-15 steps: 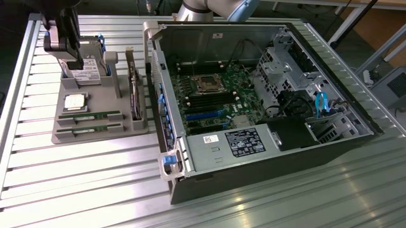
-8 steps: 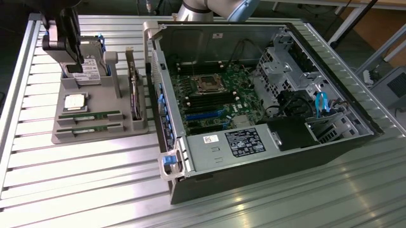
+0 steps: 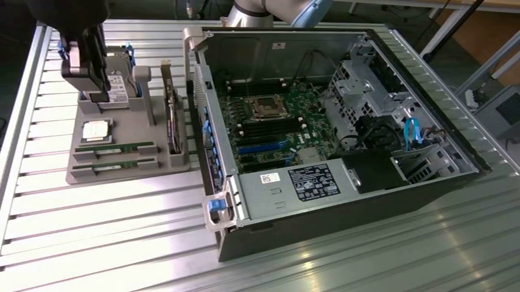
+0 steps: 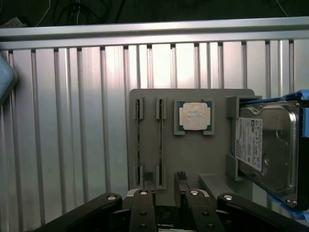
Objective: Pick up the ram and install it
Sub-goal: 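Pick up the ram and move it above insertion slot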
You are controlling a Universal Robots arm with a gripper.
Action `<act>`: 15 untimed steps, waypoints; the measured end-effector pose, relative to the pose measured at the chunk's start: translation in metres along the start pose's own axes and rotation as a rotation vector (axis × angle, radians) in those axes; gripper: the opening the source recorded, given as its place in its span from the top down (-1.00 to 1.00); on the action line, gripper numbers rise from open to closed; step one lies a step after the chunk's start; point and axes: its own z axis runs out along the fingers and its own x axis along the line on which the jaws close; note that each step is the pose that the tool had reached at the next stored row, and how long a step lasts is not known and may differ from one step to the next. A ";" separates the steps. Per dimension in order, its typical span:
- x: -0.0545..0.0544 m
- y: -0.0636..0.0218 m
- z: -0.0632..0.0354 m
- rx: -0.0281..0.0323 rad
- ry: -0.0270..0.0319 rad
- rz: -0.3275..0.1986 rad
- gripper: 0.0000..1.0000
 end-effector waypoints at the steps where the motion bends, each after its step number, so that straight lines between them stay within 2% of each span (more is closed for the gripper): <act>1: 0.000 -0.0001 0.0024 0.0000 0.0000 0.000 0.42; 11: 0.001 -0.0014 0.0463 0.0000 -0.0001 0.000 0.42; 13: 0.001 -0.0016 0.0526 0.0000 0.0000 0.000 0.42; 15: 0.002 -0.0017 0.0537 0.0000 0.0000 0.000 0.42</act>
